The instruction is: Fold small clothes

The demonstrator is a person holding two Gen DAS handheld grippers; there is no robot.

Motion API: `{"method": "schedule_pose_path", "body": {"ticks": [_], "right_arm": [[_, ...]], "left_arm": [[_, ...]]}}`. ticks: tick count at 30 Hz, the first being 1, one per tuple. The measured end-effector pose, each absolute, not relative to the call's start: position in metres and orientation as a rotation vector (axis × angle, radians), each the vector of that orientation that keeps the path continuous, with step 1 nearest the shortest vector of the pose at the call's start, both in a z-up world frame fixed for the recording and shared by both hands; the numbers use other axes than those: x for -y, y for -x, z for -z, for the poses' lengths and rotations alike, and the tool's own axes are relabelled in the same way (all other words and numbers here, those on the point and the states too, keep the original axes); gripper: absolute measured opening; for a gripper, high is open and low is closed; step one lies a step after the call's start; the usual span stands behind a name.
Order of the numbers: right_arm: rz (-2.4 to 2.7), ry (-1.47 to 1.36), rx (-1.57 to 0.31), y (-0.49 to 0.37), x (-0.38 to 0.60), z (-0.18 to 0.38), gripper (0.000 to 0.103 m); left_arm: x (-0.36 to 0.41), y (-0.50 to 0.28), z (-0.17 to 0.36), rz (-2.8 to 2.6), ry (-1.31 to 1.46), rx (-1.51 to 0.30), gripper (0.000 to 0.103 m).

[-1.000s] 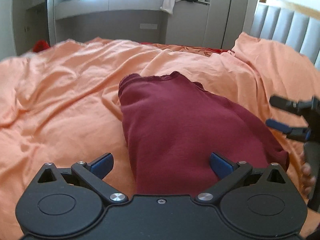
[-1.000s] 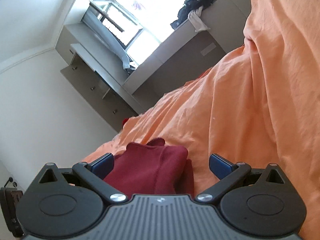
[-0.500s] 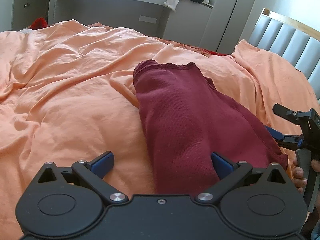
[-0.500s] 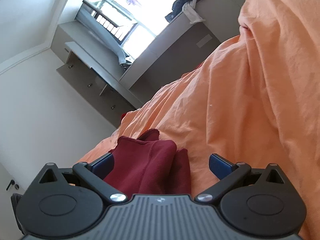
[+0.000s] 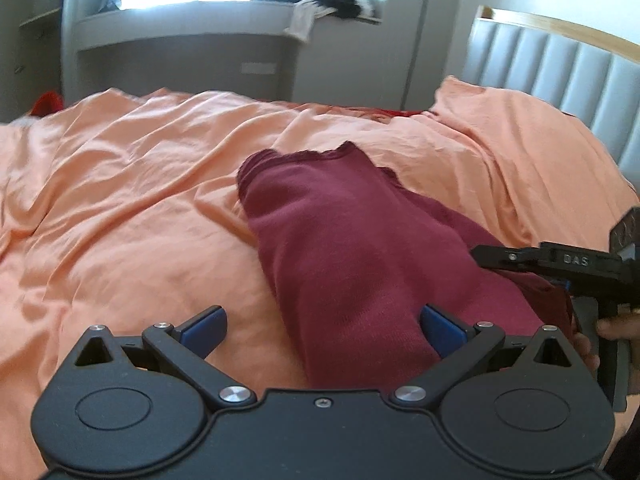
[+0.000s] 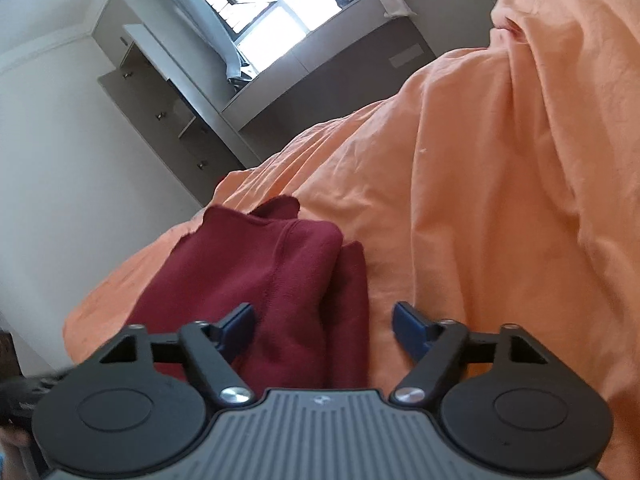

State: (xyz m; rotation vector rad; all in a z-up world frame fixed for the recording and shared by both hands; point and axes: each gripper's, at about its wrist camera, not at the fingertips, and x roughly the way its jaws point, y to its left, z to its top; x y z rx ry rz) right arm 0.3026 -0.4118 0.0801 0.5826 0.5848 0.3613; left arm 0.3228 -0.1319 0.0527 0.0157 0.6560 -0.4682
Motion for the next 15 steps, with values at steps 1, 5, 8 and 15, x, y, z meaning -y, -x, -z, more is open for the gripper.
{"method": "schedule_pose_path", "body": {"ticks": [1, 5, 8, 15], "right_arm": [[-0.37, -0.583, -0.573, -0.301, 0.409, -0.081, 0.06], [-0.396, -0.609, -0.55, -0.294, 0.406, -0.082, 0.057], [-0.405, -0.624, -0.542, -0.291, 0.405, -0.08, 0.06], [-0.378, -0.592, -0.532, -0.291, 0.397, -0.079, 0.067]], "left_arm": [[0.13, -0.323, -0.051, 0.479, -0.008, -0.653, 0.103], [0.115, -0.323, -0.035, 0.517, 0.112, -0.616, 0.103], [0.112, -0.315, -0.026, 0.505, 0.14, -0.563, 0.103], [0.111, -0.312, -0.025, 0.493, 0.163, -0.551, 0.103]]}}
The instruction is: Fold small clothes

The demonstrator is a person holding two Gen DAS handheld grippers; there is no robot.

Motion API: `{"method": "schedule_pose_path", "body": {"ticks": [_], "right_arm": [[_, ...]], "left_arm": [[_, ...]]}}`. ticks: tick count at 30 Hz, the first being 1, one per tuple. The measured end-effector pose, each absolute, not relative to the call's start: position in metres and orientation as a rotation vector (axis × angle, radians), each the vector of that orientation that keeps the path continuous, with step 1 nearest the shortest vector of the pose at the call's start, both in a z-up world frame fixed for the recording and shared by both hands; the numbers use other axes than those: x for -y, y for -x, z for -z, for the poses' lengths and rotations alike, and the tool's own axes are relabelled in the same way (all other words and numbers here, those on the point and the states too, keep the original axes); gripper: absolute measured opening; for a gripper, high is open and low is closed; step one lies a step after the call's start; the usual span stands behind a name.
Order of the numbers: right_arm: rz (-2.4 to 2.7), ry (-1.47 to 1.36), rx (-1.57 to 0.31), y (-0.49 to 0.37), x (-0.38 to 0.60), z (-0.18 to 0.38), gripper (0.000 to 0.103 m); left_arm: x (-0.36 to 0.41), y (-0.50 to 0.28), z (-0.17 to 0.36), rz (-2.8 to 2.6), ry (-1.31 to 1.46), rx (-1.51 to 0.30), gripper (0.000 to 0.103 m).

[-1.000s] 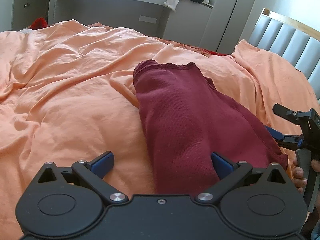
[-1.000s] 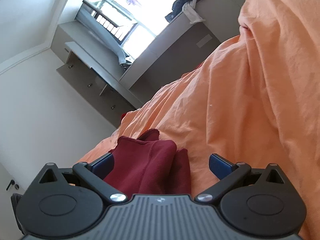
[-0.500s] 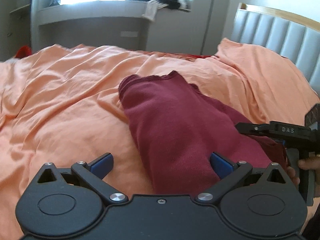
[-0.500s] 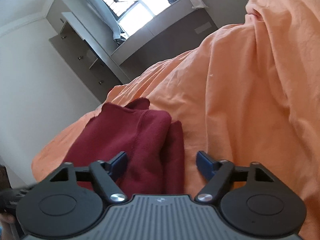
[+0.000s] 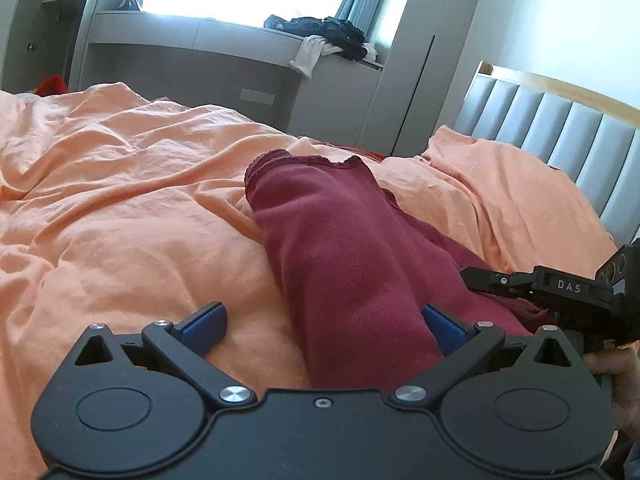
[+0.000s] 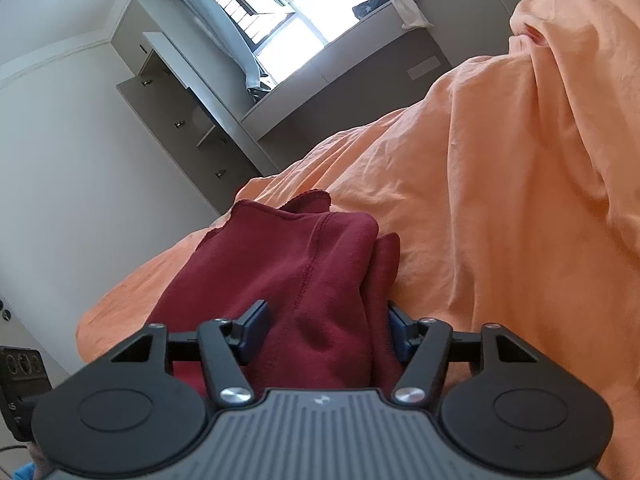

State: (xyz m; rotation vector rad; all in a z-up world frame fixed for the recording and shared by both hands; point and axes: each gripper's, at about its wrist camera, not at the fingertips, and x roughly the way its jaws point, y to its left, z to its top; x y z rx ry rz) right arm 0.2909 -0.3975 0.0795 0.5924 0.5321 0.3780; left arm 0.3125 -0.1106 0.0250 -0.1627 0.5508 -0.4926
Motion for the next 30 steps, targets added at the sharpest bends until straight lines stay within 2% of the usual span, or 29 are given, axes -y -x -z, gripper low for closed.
{"method": "schedule_pose_path", "body": {"ticks": [11, 16, 30], "right_arm": [[-0.378, -0.598, -0.52, -0.29, 0.395, -0.077, 0.052], [-0.36, -0.546, -0.498, -0.286, 0.388, -0.081, 0.04], [-0.313, -0.333, -0.438, -0.271, 0.365, -0.097, 0.027]], "left_arm": [[0.109, -0.311, -0.025, 0.487, 0.166, -0.547, 0.103], [0.109, -0.311, -0.026, 0.49, 0.17, -0.551, 0.103], [0.107, -0.315, -0.028, 0.495, 0.184, -0.584, 0.102]]}}
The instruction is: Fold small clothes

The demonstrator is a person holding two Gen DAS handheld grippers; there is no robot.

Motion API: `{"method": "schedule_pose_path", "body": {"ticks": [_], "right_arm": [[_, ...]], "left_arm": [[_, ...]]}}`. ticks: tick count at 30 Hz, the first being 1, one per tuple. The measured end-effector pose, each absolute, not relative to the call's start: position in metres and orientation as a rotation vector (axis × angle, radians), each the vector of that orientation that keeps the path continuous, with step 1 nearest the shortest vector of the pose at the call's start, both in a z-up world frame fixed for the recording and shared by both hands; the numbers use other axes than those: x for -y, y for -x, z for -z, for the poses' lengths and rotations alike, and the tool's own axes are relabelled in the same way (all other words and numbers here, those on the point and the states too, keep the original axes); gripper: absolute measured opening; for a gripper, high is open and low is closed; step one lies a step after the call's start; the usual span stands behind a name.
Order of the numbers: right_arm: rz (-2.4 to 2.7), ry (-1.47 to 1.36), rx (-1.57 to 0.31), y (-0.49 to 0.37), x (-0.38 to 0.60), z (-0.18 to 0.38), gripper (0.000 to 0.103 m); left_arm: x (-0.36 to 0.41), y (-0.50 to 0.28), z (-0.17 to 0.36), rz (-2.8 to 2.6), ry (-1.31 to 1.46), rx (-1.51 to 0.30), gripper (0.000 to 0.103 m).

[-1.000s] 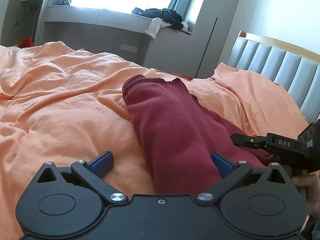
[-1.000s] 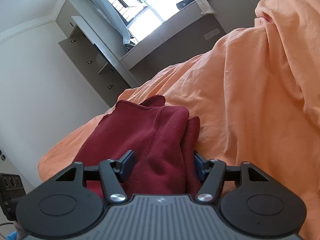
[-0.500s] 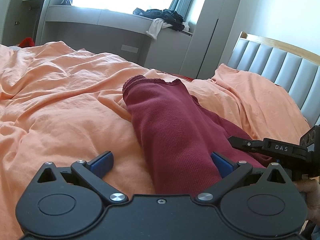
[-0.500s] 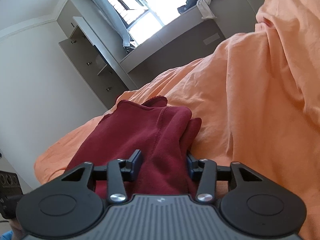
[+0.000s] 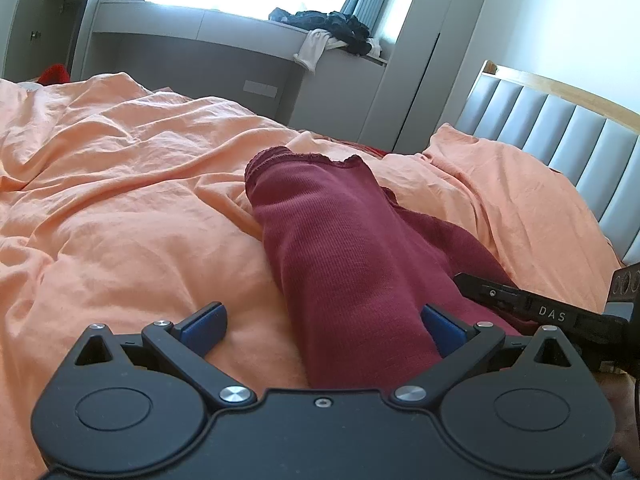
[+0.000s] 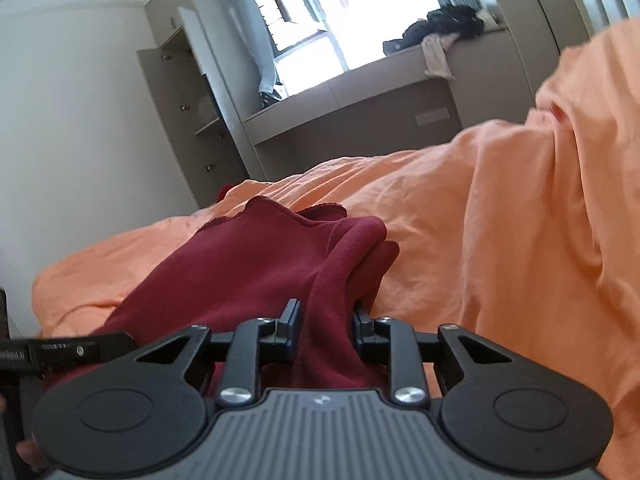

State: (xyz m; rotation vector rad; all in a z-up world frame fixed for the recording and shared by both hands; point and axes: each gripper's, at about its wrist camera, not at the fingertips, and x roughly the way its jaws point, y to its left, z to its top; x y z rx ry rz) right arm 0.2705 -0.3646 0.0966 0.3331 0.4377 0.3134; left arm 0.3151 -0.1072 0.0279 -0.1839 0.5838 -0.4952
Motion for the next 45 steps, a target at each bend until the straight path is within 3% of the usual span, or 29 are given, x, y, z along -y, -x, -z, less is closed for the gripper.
{"method": "schedule_pose_path", "body": {"ticks": [7, 21, 30, 36, 45], "right_arm": [[-0.296, -0.26, -0.419, -0.264, 0.355, -0.101, 0.026], [-0.29, -0.32, -0.43, -0.266, 0.364, -0.1, 0.026], [-0.286, -0.347, -0.431, -0.267, 0.367, -0.099, 0.025], [-0.248, -0.244, -0.365, -0.259, 0.354, -0.109, 0.016], [-0.22, -0.137, -0.201, -0.261, 0.328, -0.142, 0.015]], "left_arm": [[0.109, -0.317, -0.034, 0.5, 0.184, -0.625, 0.097], [0.11, -0.312, -0.039, 0.565, 0.235, -0.66, 0.058], [0.114, -0.308, -0.041, 0.561, 0.234, -0.643, 0.046], [0.119, -0.3, -0.048, 0.55, 0.18, -0.591, 0.034], [0.139, -0.317, -0.105, 0.528, -0.003, -0.446, 0.029]]}}
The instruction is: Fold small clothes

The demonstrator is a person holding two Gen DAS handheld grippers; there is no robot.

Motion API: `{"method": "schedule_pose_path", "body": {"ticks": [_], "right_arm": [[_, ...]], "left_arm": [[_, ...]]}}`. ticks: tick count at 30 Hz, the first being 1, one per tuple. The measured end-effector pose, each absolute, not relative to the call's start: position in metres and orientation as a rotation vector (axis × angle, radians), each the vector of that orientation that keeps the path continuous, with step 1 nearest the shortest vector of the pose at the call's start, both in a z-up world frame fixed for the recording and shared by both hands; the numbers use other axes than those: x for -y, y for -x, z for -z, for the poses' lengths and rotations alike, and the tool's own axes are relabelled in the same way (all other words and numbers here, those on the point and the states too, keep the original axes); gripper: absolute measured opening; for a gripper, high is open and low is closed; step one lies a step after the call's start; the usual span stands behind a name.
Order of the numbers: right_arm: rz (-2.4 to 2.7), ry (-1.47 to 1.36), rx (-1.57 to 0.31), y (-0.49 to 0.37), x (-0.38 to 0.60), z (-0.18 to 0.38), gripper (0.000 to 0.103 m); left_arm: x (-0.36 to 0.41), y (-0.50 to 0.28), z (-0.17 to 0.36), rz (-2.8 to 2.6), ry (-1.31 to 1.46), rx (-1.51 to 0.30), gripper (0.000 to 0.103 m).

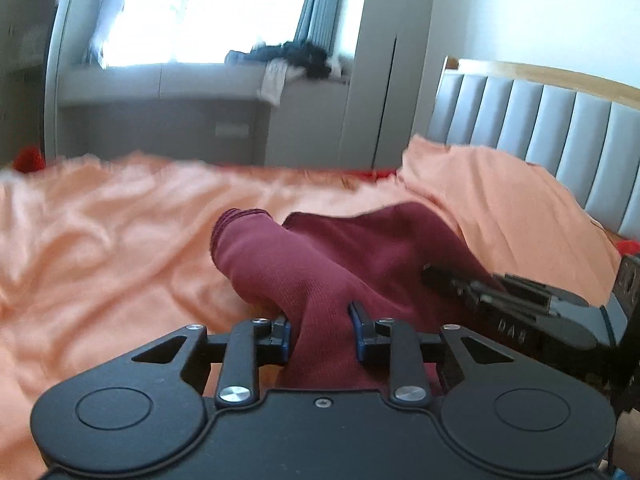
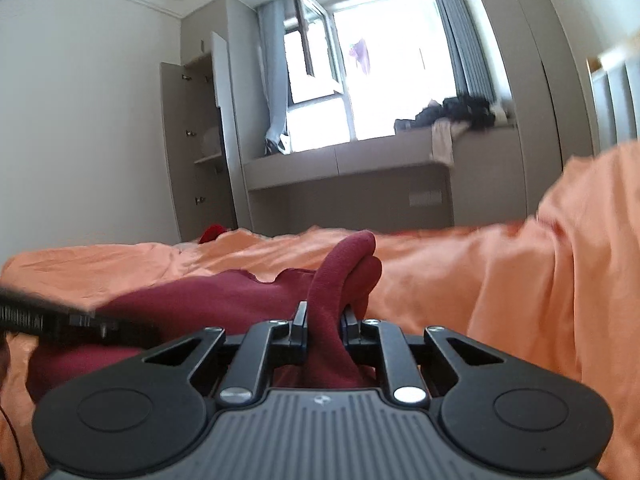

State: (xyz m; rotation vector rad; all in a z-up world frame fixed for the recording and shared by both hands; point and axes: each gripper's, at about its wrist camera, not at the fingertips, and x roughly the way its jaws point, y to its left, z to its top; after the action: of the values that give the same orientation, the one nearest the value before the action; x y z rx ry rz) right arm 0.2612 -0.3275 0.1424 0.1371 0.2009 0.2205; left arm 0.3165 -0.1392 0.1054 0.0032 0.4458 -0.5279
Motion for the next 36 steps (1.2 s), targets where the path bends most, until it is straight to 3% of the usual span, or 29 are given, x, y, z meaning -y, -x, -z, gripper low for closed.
{"method": "schedule_pose_path", "body": {"ticks": [9, 16, 23, 29, 31, 33, 36], "right_arm": [[-0.257, -0.167, -0.156, -0.319, 0.298, -0.167, 0.015], [-0.275, -0.103, -0.281, -0.366, 0.268, -0.144, 0.016], [-0.247, -0.109, -0.35, -0.369, 0.268, -0.13, 0.023], [-0.231, -0.135, -0.363, -0.371, 0.272, -0.13, 0.041], [-0.223, -0.132, -0.364, -0.368, 0.276, -0.129, 0.058], [-0.214, -0.126, -0.362, -0.366, 0.278, -0.13, 0.067], [-0.214, -0.143, -0.37, -0.361, 0.282, -0.128, 0.082]], "left_arm": [[0.094, -0.355, -0.111, 0.473, 0.029, -0.414, 0.03], [0.056, -0.392, -0.075, 0.483, 0.129, -0.514, 0.033], [0.064, -0.387, -0.073, 0.447, 0.071, -0.492, 0.039], [0.064, -0.382, -0.076, 0.402, 0.086, -0.495, 0.052], [0.063, -0.381, -0.077, 0.38, 0.093, -0.498, 0.061], [0.061, -0.379, -0.078, 0.362, 0.105, -0.499, 0.077], [0.056, -0.375, -0.077, 0.344, 0.136, -0.505, 0.092]]}}
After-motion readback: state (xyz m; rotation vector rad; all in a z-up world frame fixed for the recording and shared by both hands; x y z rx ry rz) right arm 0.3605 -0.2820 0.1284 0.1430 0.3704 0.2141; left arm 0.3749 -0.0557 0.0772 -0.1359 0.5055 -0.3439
